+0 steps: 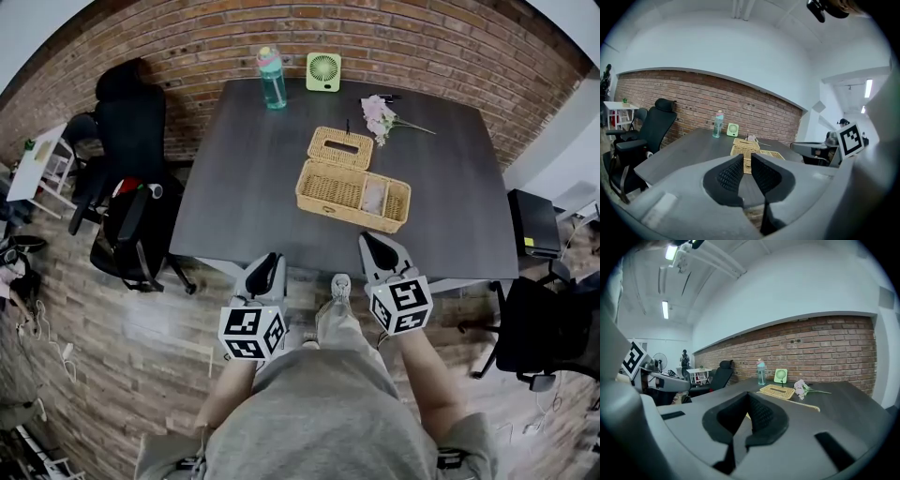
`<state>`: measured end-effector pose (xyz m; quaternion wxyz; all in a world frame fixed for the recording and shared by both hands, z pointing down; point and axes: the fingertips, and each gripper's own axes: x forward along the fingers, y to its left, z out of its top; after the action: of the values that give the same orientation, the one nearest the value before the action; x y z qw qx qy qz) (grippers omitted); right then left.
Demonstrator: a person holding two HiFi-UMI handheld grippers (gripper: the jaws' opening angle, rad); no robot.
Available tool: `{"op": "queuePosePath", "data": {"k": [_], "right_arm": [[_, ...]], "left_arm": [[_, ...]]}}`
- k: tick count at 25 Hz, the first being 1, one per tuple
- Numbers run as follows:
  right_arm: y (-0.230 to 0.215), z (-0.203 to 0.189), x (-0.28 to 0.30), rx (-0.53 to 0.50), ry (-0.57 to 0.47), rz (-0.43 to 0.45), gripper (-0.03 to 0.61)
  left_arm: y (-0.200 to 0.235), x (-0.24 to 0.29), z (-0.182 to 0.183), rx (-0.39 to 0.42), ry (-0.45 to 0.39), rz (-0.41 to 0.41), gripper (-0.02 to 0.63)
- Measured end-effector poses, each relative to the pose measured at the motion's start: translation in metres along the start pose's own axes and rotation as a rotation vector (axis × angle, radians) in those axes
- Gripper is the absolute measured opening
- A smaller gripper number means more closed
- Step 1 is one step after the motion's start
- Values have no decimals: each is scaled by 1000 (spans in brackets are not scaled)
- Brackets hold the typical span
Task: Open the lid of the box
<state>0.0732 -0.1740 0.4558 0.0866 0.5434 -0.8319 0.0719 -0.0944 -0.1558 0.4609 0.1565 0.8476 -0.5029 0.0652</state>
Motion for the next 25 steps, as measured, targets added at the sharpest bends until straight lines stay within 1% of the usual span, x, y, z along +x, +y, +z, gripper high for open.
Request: {"op": "queuePosePath", "data": {"k": [6,12,19,25], "right_arm": [[33,0,-39,18,-33,-1,3],[60,4,-76,20,-63,0,3],[80,2,-103,23,-78,-5,3],[88,4,-114,27,-95,2,3]], "left_arm": [[-10,-28,-8,8,-14,-10,33],[-26,-56,-14,30,-24,-34,23],[-37,-81,-27,33,-8,-49,21],[-43,-88,-30,31,-9,-51,21]]}}
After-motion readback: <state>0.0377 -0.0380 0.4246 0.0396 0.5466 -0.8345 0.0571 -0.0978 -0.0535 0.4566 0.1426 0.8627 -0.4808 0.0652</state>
